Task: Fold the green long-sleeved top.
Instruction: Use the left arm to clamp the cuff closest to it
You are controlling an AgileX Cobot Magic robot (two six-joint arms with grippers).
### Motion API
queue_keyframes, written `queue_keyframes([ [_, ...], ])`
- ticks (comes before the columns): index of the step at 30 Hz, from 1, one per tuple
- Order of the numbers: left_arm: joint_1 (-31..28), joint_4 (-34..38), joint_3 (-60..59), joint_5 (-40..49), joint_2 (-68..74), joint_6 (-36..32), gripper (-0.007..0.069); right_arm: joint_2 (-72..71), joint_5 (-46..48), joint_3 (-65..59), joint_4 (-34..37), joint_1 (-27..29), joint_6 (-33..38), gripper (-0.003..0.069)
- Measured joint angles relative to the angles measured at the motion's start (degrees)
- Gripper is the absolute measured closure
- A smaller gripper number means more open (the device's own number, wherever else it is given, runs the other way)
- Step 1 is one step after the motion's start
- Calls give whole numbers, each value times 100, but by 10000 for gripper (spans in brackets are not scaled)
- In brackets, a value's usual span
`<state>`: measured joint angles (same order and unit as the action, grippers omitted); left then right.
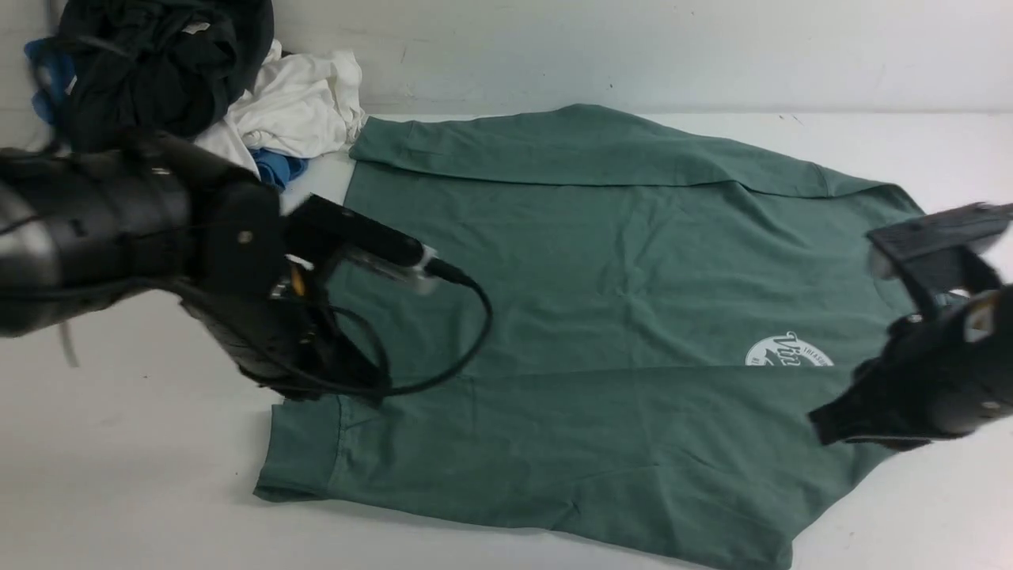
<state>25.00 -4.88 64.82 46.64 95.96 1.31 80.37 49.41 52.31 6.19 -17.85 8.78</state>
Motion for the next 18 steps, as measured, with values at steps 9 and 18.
queue_keyframes([
  [9, 215, 20, 258, -280, 1069, -42, 631, 1358, -1095, 50, 542, -26, 483, 669],
  [18, 215, 63, 258, -302, 1210, -37, 631, 1994, -1310, 44, 595, -26, 485, 669],
])
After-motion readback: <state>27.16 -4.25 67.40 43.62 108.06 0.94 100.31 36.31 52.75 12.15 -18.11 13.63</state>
